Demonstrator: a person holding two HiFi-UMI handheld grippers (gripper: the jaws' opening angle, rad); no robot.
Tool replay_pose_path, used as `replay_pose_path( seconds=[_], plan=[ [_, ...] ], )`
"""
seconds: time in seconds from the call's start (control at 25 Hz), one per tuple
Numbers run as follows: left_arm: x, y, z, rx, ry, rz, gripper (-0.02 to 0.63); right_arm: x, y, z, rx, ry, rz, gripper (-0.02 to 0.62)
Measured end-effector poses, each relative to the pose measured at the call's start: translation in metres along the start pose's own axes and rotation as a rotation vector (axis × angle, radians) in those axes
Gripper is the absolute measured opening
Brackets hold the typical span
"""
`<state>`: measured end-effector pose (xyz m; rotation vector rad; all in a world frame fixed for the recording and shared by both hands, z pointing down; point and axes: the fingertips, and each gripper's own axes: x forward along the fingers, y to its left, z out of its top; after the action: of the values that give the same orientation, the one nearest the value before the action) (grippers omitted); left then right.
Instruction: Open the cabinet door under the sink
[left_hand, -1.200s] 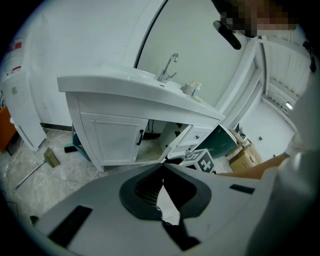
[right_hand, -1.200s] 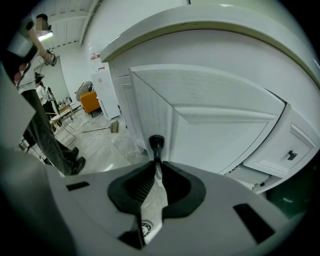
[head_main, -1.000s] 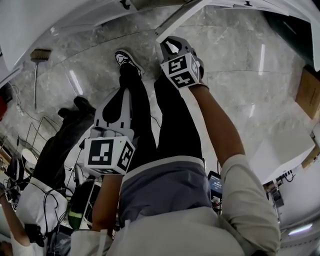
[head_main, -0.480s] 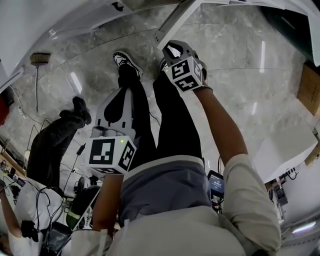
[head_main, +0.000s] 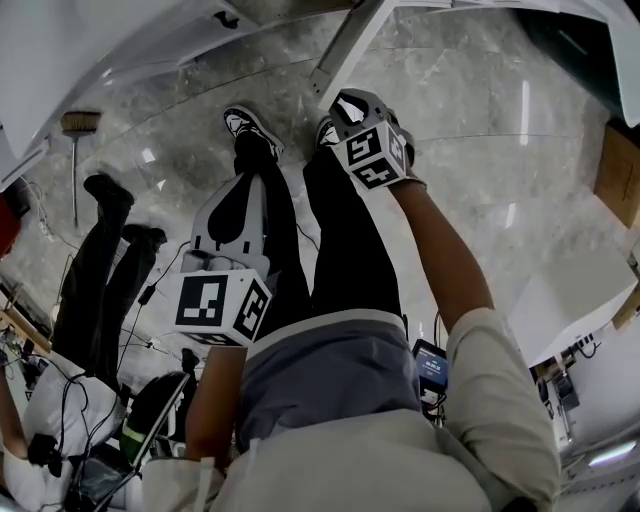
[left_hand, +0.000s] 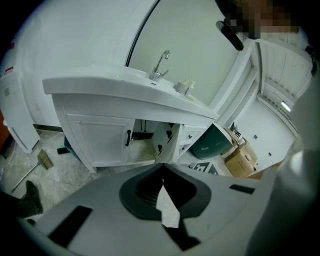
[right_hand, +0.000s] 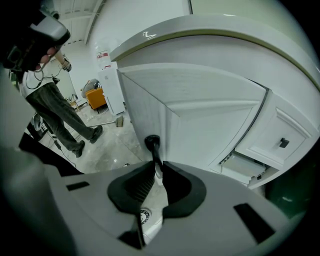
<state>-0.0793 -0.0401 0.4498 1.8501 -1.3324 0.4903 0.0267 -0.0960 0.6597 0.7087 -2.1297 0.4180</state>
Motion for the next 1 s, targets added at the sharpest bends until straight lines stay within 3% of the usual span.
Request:
replay_pose_path(
  seconds=[0.48,1.0],
  plan=[
    [0.012,-0.014,0.006,0.013,0.005,-0.019,0.000,-0.012,-0.011,-0.024,0.011,0.027,-0.010,0.055],
    [0.022,-0.030,0.004,0.033,0.029,-0.039,0.000,-0.035,-0.035,-0.056,0.103,0.046,-0.068,0.054]
  ],
)
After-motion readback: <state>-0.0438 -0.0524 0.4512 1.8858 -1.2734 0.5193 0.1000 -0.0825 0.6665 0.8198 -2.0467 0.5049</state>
